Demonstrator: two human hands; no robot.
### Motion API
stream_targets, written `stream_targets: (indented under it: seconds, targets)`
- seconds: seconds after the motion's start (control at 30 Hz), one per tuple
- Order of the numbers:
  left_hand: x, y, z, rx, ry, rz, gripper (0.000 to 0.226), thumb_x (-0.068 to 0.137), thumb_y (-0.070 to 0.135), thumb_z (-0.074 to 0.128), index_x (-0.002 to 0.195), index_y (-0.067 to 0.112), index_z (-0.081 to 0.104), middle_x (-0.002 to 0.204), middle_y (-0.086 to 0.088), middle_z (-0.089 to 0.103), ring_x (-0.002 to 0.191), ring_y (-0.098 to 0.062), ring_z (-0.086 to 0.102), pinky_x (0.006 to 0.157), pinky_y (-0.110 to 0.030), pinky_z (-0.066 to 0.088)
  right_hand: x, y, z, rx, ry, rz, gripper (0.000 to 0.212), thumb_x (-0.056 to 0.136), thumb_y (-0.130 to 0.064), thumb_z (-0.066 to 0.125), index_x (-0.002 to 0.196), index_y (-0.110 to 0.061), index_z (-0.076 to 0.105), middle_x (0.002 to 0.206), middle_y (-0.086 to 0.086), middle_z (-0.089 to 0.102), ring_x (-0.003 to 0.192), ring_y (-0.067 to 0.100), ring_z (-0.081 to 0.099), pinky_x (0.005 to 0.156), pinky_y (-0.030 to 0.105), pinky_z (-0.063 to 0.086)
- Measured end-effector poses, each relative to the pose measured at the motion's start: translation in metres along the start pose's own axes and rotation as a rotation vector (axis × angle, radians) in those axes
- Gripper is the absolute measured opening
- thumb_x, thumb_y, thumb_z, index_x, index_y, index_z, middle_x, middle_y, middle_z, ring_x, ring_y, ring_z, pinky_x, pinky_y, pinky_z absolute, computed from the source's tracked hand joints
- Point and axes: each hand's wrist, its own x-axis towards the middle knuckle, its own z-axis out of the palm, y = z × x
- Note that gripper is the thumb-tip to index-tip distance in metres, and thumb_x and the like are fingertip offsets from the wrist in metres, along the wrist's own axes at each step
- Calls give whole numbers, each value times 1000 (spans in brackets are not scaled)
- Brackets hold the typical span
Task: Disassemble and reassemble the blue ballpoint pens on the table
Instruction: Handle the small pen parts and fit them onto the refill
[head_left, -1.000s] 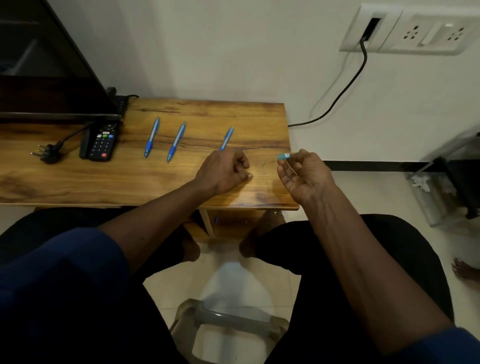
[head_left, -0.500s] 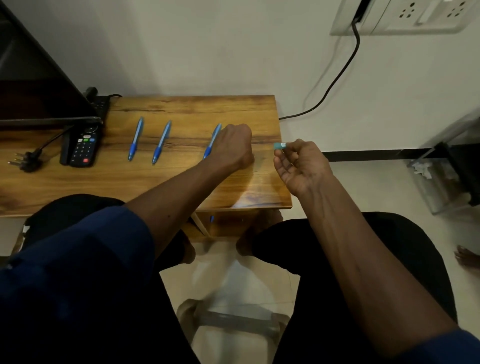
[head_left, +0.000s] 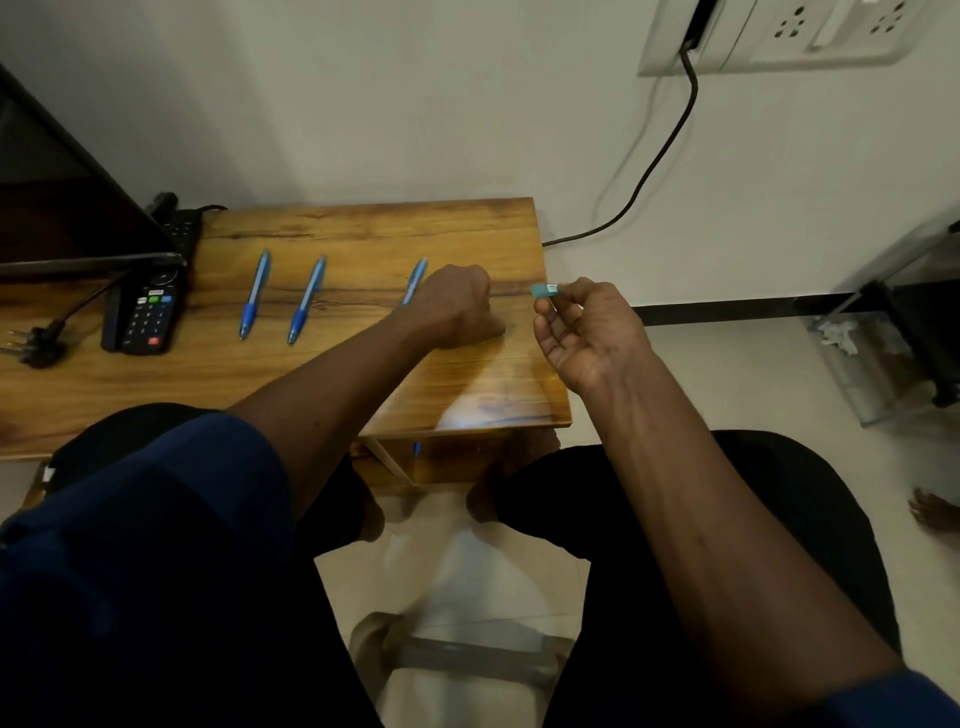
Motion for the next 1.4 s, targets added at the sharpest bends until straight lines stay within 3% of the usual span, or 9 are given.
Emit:
stream_targets:
  seconds: [0.07,0.13,0.27,0.47,0.63,0.93,1.1,1.3,1.4]
  targets:
    - [4,-11,-5,-272,-76,-53,28,94,31,72,97,3,74,94,-13,77,82,-26,72,76,-40,64,0,-3,-2,13,-6,-10,22,93,-7,60,114,-3,66,83,9,72,61,14,68,56,24,56]
    - [3,-18,-11,-501,-115,-100,27,97,23,69,100,-2,76,85,-13,74,71,-21,70,69,-34,64,1,-6,-4,29,-11,-15,25,92,-6,61,116,-3,66,88,10,72,61,15,68,57,24,57]
    - [2,-29,-17,-628,-162,-113,23,98,21,70,99,-1,76,77,-9,71,57,-11,65,55,-24,59,3,-10,-7,43,-11,-14,32,91,-6,62,122,-1,65,88,10,72,61,15,69,57,24,57]
    - [5,-17,-5,-349,-52,-43,18,87,26,84,89,9,79,82,-9,79,75,-22,78,72,-38,67,2,-10,-3,39,-11,-17,17,92,-5,60,109,-4,65,84,10,70,61,15,67,58,25,57]
    - [8,0,-5,-73,17,-42,10,81,19,83,77,11,80,60,0,75,59,-14,75,68,-38,67,0,-10,0,41,0,-15,13,93,-5,60,104,-6,64,82,9,71,63,15,67,59,25,57]
    - [-1,18,-11,62,8,-13,6,83,9,77,79,9,73,62,-4,75,56,-14,74,50,-26,60,2,-13,-1,70,2,-9,26,92,-5,61,117,-2,66,76,8,71,59,14,68,56,24,56]
    - [-2,20,-7,127,17,28,9,82,12,78,81,10,69,69,-5,74,68,-18,74,70,-39,66,5,-12,-2,76,0,8,28,92,-6,62,119,-1,66,67,6,72,58,14,69,53,23,55]
    - [-1,16,-1,151,42,48,36,82,34,82,75,21,50,80,-2,60,80,-22,63,66,-35,53,4,-13,-4,81,-1,20,28,92,-6,62,119,-1,66,79,9,72,60,15,69,54,24,55]
    - [2,8,-2,-5,-42,-2,27,84,36,83,84,14,67,85,-7,72,83,-25,70,74,-39,62,3,-15,-5,95,-8,13,26,92,-5,62,117,-3,65,78,8,71,60,15,69,54,24,55]
